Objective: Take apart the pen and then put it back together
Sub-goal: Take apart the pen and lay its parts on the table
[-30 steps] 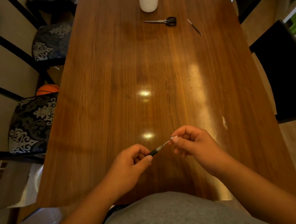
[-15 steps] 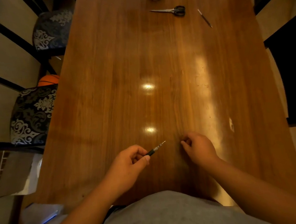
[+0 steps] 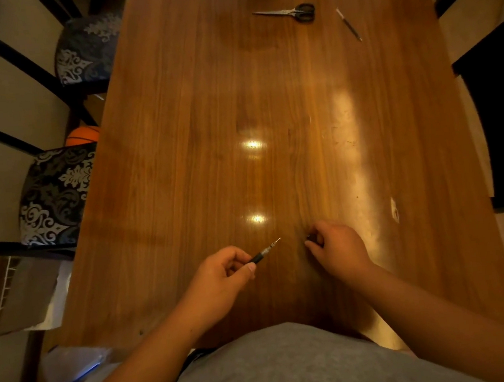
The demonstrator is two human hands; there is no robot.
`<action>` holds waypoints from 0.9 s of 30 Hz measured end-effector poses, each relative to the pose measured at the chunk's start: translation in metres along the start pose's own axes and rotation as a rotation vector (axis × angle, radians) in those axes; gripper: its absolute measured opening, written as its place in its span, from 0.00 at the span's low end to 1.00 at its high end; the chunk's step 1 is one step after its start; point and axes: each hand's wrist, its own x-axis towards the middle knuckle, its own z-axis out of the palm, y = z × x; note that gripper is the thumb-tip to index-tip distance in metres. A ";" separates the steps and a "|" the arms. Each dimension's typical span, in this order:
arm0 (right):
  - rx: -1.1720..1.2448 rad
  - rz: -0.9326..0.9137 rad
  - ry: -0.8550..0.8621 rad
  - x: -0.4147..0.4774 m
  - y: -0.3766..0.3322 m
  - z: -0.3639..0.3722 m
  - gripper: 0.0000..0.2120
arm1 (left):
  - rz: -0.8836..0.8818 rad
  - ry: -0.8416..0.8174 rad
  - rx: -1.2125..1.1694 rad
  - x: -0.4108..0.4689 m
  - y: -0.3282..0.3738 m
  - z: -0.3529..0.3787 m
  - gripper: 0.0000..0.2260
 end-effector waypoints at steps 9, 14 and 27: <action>0.868 0.236 -0.270 -0.052 -0.061 -0.039 0.04 | 0.000 -0.052 0.021 0.001 0.001 0.012 0.07; 1.189 0.272 -0.265 -0.073 -0.095 -0.042 0.06 | 0.024 -0.095 0.060 -0.002 -0.002 0.021 0.06; 1.274 0.392 -0.112 -0.076 -0.104 -0.040 0.04 | 0.008 -0.101 0.035 -0.015 -0.017 0.017 0.03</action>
